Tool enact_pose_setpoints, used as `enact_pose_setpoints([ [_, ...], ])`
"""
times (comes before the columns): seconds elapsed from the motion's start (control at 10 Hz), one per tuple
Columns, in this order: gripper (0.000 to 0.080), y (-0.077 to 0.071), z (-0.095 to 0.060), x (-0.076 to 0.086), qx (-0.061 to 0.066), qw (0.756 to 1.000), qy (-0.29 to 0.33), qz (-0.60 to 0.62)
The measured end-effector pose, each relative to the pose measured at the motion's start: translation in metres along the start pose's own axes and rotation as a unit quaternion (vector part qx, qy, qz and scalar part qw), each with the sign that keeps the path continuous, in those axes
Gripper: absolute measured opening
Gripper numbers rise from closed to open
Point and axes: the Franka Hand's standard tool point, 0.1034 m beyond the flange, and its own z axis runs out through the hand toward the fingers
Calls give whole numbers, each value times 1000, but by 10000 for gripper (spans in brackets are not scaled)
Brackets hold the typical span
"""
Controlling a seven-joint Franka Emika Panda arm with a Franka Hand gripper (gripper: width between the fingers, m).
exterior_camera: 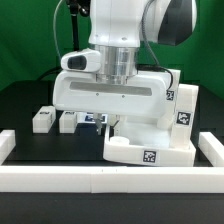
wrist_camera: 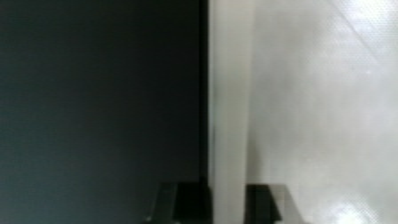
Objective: Assemble desk
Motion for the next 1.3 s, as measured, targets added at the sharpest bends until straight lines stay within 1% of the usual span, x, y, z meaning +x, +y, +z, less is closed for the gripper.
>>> enact_pose_setpoints([
  [0.1,61,-8,-1,4,-2,999,2,-36],
  [0.2,61,-16,-4,14,-1,997,5,-80],
  [0.3,61,-12,-3,19,-3,994,7,-111],
  [0.7,61,-5,-2,18,-10,978,3,-209],
  [0.9,61,-6,-4,22,-18,962,2,-271],
  [1.1,61,-9,-6,32,-31,938,4,-344],
  [1.3,61,-5,-5,33,-34,914,1,-404],
])
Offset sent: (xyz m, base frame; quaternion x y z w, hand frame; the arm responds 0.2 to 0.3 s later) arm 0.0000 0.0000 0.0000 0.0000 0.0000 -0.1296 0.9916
